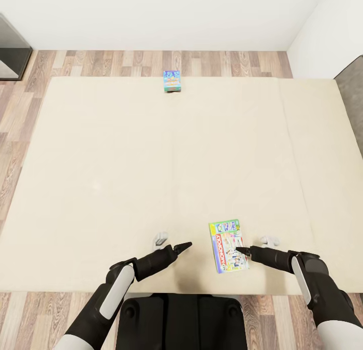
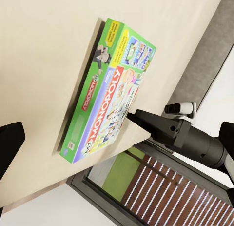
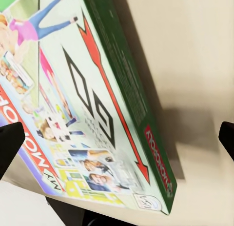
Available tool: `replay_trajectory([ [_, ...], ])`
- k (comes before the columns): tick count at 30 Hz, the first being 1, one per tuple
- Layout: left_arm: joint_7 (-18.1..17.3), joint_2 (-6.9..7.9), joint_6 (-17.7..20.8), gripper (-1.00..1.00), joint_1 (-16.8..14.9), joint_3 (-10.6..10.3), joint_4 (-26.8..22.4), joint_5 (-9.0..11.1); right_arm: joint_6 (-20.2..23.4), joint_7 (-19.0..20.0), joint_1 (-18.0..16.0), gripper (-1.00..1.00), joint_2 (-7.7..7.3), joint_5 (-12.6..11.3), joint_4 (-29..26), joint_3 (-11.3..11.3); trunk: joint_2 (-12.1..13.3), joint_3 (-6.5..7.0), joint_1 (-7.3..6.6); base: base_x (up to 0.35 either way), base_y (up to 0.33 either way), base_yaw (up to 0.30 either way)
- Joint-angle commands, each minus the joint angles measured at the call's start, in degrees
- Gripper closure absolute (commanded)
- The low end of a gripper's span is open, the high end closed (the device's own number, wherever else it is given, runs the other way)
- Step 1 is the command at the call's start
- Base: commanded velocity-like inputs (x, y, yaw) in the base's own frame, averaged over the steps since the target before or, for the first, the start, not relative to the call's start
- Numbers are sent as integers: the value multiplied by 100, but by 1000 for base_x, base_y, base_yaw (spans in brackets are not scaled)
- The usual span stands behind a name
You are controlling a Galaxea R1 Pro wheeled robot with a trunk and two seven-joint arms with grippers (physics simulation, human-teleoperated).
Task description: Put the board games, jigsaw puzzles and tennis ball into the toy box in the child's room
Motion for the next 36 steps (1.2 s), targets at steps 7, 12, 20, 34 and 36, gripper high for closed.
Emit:
replay_trajectory([
  [7,2,-2,38,-100,-3,5,-2,30,44,13,-2,-100,1,-20,-10,-9,-4,-3,2,0,0,0],
  [12,1,-2,38,-100,-2,5,-2,30,44,14,-2,-100,1,-20,-11,-9,-4,-3,2,0,9,0],
  [20,1,-2,38,-100,-1,5,-7,30,44,15,-2,-100,1,-20,-16,-9,-4,-3,2,0,105,0],
  [34,1,-2,38,-100,-4,5,-6,30,32,16,-2,-100,1,-20,-29,-9,-4,-3,2,0,182,0],
  [36,1,-2,38,-100,-4,5,-5,30,31,16,-2,-100,1,-20,-30,-9,-4,-3,2,0,65,0],
])
